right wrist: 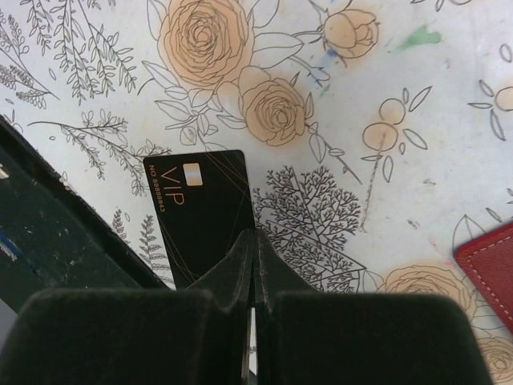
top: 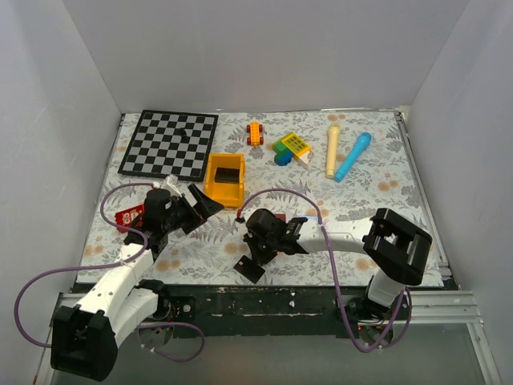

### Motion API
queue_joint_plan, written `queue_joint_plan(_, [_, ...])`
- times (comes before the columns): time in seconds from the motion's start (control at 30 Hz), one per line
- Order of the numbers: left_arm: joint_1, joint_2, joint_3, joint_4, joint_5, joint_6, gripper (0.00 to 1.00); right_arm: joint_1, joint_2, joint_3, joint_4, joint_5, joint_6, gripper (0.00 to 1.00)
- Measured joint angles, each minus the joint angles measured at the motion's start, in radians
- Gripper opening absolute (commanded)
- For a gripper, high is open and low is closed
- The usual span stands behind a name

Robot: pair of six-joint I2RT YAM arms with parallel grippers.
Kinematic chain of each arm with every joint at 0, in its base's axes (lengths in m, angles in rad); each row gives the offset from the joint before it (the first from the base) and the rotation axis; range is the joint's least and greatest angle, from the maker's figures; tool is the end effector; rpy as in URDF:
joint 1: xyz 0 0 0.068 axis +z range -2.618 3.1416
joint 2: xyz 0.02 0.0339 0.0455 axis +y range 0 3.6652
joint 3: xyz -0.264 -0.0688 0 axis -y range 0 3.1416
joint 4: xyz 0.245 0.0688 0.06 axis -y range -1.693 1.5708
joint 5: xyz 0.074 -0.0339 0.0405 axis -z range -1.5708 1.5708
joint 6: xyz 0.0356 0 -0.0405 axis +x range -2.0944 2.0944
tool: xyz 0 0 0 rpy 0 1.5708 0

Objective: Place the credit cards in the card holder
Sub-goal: Pick up the credit card at the corner of the board.

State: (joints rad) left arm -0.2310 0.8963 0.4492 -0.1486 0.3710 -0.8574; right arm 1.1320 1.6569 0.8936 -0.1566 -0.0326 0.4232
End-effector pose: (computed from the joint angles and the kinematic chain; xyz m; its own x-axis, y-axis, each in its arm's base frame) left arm 0.1827 -0.0562 0.2077 -0.7397 -0.5500 -0.3879 -0.0822 0.6459 -0.7590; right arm 0.1381 0.2971 0.1633 -0.6832 -0.4896 -0.5418 -0.6938 0.6666 0.2725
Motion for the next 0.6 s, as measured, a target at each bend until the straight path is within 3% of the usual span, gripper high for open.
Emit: queue_joint_plan(0.6, [0.0, 0.012, 0.0, 0.007, 0.002, -0.001, 0.98, 0.028, -0.024, -0.001, -0.012, 0.024, 0.021, 0.01])
